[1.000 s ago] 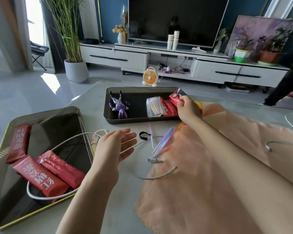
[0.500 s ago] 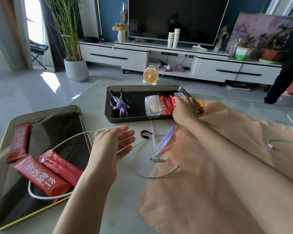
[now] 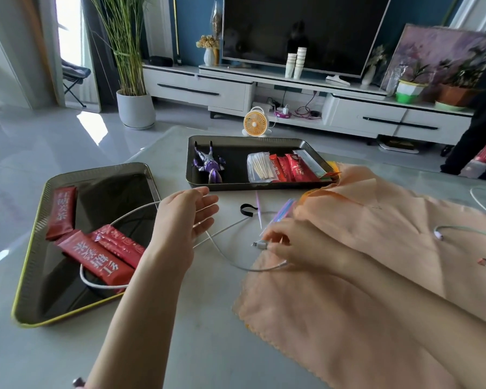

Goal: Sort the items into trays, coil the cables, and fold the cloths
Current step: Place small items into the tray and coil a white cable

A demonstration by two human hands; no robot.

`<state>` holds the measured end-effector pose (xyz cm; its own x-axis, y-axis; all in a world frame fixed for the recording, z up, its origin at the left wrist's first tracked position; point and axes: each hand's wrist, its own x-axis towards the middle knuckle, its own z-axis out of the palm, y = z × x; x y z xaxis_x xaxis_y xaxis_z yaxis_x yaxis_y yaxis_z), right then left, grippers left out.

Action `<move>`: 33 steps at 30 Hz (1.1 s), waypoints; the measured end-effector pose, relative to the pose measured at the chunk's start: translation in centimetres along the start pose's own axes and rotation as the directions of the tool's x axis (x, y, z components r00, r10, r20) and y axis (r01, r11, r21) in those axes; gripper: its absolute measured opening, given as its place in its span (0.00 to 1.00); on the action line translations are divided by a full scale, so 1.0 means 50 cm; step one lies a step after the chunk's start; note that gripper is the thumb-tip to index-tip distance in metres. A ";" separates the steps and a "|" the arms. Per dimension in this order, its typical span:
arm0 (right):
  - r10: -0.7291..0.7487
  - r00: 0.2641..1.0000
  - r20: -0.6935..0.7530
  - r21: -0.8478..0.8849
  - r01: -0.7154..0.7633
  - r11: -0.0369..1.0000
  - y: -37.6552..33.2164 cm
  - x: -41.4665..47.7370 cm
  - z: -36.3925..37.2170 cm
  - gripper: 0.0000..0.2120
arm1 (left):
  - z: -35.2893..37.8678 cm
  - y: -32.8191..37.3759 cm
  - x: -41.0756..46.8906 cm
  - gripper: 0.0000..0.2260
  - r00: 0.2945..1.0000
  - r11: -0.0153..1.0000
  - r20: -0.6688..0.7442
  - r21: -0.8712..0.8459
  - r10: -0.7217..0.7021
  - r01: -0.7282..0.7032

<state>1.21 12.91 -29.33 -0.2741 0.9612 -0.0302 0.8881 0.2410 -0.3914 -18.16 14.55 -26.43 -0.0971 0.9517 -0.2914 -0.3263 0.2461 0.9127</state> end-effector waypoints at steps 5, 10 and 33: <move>-0.065 0.987 -0.144 -0.066 0.056 0.996 -0.032 -0.022 0.030 0.11 | -0.028 0.013 -0.011 0.09 0.998 0.999 -0.060 -0.033 0.018 -0.020; -0.143 0.989 -0.048 -0.143 0.135 0.980 -0.096 -0.024 0.077 0.12 | -0.061 0.027 -0.016 0.10 0.992 0.998 -0.122 -0.051 0.023 -0.030; 0.242 0.946 -0.216 0.269 -0.181 0.946 -0.202 0.033 0.049 0.04 | -0.279 0.019 -0.050 0.11 0.849 0.868 -0.374 0.463 0.374 -0.179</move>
<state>-9.13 11.72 -27.68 0.0350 0.9965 0.0753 0.7908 0.0185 -0.6118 -31.35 9.84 -28.82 -0.5559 0.8311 -0.0131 0.1695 0.1288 0.9771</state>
